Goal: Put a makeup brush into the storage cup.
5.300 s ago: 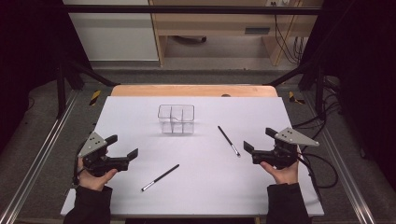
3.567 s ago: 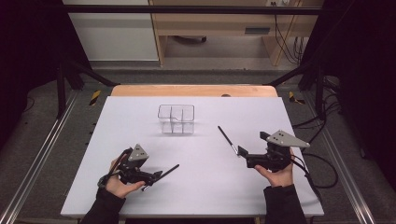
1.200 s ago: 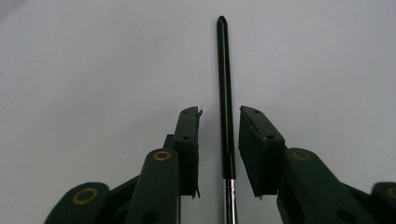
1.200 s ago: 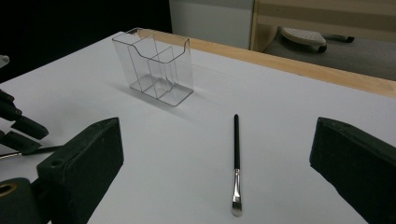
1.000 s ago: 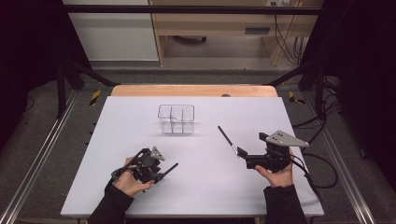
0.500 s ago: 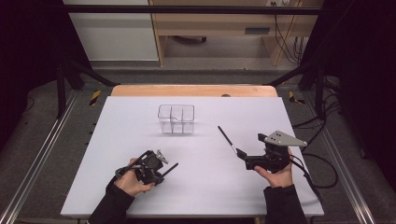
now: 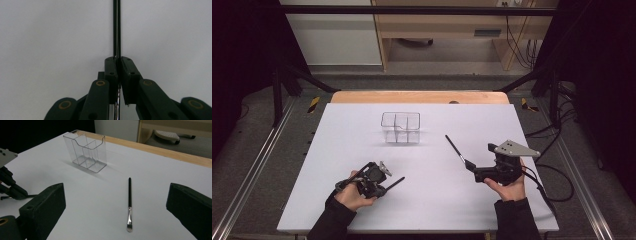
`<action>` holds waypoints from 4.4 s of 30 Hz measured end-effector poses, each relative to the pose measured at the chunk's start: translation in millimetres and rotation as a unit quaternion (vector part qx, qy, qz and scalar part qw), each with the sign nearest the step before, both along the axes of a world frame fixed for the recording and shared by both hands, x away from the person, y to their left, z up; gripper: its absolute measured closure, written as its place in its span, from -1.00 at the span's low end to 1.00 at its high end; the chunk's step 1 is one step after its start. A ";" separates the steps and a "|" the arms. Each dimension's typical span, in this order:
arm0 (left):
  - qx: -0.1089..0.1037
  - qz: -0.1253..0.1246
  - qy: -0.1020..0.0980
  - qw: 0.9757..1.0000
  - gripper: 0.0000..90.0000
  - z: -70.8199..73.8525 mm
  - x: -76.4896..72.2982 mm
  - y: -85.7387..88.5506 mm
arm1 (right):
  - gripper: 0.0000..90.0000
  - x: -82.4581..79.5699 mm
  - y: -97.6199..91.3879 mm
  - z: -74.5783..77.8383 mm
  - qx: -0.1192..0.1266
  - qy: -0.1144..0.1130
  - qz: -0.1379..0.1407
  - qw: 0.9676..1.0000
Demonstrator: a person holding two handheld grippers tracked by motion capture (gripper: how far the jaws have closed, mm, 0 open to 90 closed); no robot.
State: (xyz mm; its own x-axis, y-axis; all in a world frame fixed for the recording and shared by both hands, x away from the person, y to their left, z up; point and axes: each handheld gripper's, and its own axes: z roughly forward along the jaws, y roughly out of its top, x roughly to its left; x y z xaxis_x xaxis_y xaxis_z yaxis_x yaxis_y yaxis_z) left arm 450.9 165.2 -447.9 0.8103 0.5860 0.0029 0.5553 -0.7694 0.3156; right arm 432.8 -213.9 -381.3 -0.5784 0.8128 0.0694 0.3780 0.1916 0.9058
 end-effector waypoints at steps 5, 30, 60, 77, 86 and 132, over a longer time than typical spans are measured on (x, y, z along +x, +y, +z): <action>0.002 -0.008 -0.007 1.000 0.85 0.1 -1.4 0.0 | -0.94 0.9 1.9 -1.6 -0.004 0.004 0.003 1.000; -0.096 -0.069 -0.061 0.991 0.85 43.3 -22.8 2.2 | -0.93 -3.2 13.4 4.3 -0.039 -0.008 0.015 0.999; -0.123 -0.171 -0.074 0.975 0.85 79.1 -6.9 -21.6 | -0.92 -13.4 63.8 31.1 -0.196 -0.020 0.103 0.975; -0.123 -0.210 -0.051 0.968 0.85 84.3 5.8 -37.2 | -0.89 -22.7 90.3 37.5 -0.281 -0.029 0.154 0.947; -0.119 -0.217 -0.041 0.968 0.85 87.2 10.3 -41.7 | -0.87 -23.5 101.4 37.7 -0.311 -0.028 0.173 0.934; -0.112 -0.241 -0.016 0.964 0.85 91.0 12.5 -60.4 | -0.21 -28.7 157.3 19.4 -0.443 -0.064 0.304 0.841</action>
State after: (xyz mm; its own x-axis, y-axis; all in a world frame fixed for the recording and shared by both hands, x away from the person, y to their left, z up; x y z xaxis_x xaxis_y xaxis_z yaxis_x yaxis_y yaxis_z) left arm 463.5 104.8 -356.9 0.9902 0.1300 -0.0511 0.1377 -0.8460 0.5151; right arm 404.1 -56.5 -361.9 -0.8624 0.0647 -0.5020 -0.1235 0.9350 0.3325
